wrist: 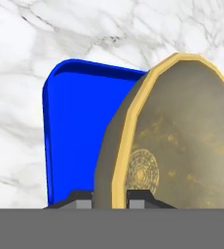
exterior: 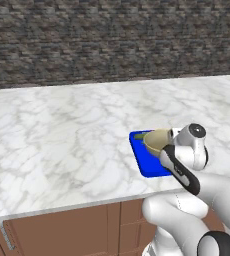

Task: Place the two vegetables and bowl onto the tray for setting up a vegetable dip station.

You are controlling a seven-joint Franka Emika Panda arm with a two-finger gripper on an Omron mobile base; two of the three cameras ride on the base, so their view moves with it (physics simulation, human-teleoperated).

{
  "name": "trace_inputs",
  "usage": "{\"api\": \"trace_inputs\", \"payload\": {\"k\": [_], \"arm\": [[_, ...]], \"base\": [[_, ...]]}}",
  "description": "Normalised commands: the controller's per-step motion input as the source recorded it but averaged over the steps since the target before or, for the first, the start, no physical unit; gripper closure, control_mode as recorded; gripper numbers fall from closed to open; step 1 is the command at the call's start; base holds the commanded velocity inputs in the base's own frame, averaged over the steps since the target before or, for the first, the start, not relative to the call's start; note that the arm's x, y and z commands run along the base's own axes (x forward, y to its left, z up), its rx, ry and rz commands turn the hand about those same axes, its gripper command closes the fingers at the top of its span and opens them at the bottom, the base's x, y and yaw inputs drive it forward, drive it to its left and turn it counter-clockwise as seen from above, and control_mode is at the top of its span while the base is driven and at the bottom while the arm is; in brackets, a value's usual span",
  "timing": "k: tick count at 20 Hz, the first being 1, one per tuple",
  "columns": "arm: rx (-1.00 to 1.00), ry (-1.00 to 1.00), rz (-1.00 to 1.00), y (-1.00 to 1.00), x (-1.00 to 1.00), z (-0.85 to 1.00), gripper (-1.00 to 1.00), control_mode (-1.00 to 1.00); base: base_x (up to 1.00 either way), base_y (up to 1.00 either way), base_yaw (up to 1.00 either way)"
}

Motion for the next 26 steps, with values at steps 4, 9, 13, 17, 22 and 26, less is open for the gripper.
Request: {"api": "trace_inputs", "payload": {"k": [4, 9, 13, 17, 22, 26], "arm": [[0.0, 0.03, 0.07, 0.1, 0.0, -0.09, 1.0, -1.0], [0.0, 0.05, 0.06, 0.07, 0.01, -0.06, 1.0, -1.0], [0.0, 0.0, 0.03, 0.0, 0.08, -0.11, 1.0, -1.0], [0.0, 0.0, 0.0, 0.0, 0.18, -0.22, 1.0, -1.0], [0.0, 0.0, 0.0, 0.0, 0.09, -0.26, 1.0, -1.0], [0.0, 0.02, 0.0, 0.0, 0.0, -0.24, 1.0, -1.0]], "base": [[0.0, 0.0, 0.0], [0.0, 0.0, 0.0], [0.0, 0.0, 0.0], [0.0, 0.0, 0.0], [0.0, 0.0, 0.0], [0.0, 0.0, 0.0]]}}
